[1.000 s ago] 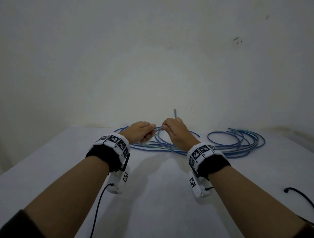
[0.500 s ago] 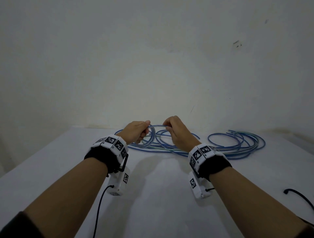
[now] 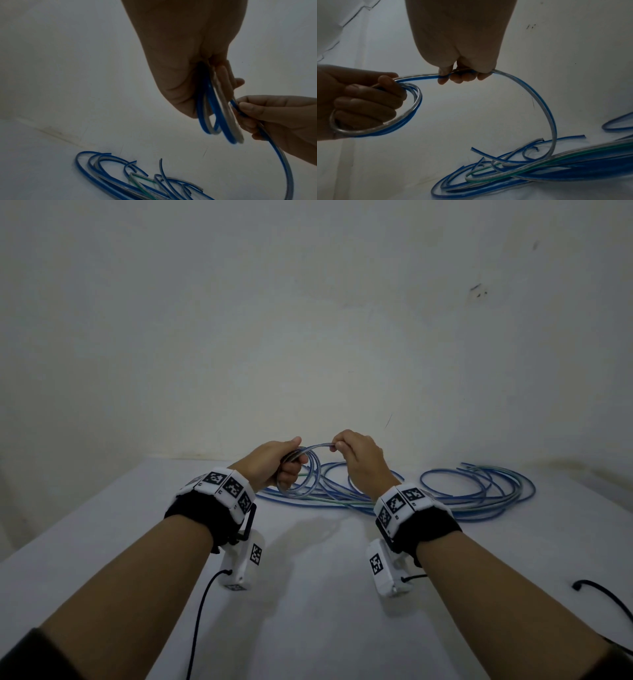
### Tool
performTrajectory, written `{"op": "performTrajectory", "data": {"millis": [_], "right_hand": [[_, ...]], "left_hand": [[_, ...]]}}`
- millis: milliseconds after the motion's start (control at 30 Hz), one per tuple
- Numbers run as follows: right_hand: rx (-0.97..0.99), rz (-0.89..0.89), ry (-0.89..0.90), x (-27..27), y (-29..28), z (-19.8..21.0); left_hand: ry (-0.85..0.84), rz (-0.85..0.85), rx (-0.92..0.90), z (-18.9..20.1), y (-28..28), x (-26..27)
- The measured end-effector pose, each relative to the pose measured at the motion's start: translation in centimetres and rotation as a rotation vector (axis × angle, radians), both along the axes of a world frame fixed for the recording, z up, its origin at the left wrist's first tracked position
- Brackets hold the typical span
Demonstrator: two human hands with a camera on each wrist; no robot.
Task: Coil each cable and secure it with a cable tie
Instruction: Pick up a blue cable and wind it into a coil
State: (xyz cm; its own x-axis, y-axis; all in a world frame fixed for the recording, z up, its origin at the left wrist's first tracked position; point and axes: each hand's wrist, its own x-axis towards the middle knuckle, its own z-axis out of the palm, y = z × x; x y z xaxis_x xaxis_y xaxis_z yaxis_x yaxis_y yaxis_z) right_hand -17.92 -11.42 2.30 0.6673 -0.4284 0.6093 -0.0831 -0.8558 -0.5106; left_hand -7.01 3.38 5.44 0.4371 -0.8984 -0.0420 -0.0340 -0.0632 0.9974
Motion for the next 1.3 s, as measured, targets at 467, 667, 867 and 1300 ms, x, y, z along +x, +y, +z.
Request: {"op": "performTrajectory", "data": {"millis": [467,667,867,1300], "right_hand": [[0.037,0.114,-0.099,0.8,1.7,1.1],[-0.066,0.056,-0.128,0.7,1.6,0.9],[-0.064,0.066,-0.082,0.3,1.3,0.7],[-0.062,-0.249,-0.006,-0.9,0.4,-0.3]], "left_hand": [[0.145,0.037,-0.155,-0.3,0.1,-0.7],[0.113,0.071,-0.148,0.0,0.1,-0.5],[0.038,0.124,-0.171,-0.6,0.1,-0.1],[0.124,-0.008,0.077,0.0,1.4,0.2]]}}
